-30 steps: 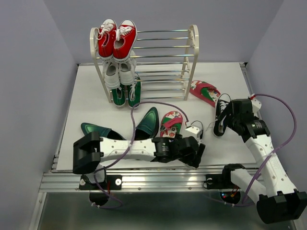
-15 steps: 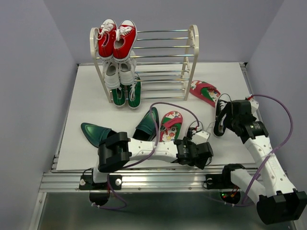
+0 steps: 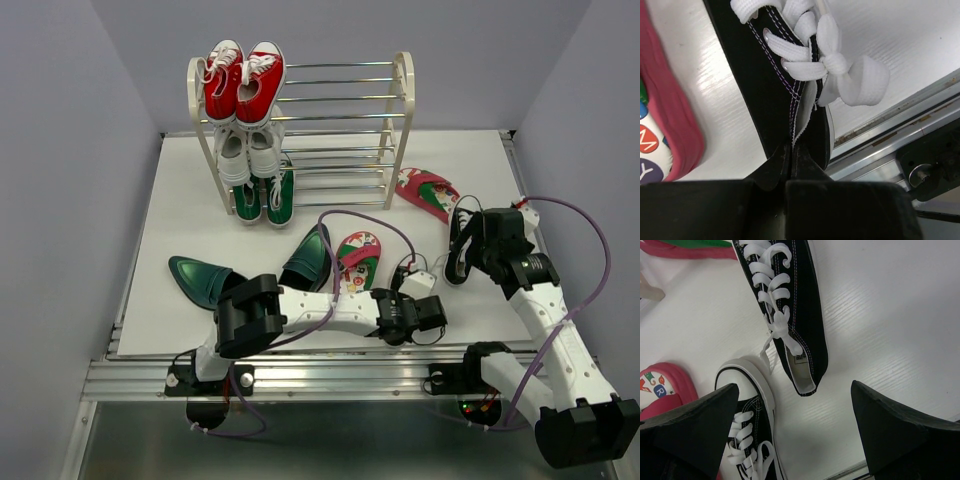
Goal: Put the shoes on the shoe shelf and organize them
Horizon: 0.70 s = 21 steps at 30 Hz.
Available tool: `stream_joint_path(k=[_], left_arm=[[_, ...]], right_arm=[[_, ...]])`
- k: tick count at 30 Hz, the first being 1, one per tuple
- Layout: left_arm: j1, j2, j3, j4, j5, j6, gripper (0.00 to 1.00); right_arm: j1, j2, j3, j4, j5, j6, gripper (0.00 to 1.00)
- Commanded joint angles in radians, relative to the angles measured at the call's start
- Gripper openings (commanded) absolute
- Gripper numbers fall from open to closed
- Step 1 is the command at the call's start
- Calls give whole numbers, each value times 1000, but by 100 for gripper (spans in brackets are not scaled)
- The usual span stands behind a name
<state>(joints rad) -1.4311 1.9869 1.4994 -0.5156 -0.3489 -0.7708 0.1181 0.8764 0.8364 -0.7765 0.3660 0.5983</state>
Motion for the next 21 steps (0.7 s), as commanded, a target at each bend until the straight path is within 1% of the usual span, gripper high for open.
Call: stream_joint_path(k=[1,2,5,8,11,14,16,21], left_arm=[[1,-32,68,-40,-129,-7,0],[-2,-69,62,-37,-195,-8,0],[-14,-153,33,-11,-309,-16,0],[-14,-226,-11,28,-364,7,0],[-15,-270,-30,29,-410,11,0],[-15,-312,-80,101,-411,40,0],[-15,-324,-100,109,-412,47,0],[0,-342,-68,20,-469,12,0]], right_arm=[[-1,-24,10,43,7,-12,100],[-1,-28,10,46,4,-14,100],[-1,-36,9,54,-2,-20,100],[-1,-39,7,56,-10,-23,100],[-1,-37,7,59,-10,-25,100],[-1,-33,4,62,-9,-23,100],[-1,-25,4,60,-7,-23,100],[-1,-17,9,60,-12,-26,100]])
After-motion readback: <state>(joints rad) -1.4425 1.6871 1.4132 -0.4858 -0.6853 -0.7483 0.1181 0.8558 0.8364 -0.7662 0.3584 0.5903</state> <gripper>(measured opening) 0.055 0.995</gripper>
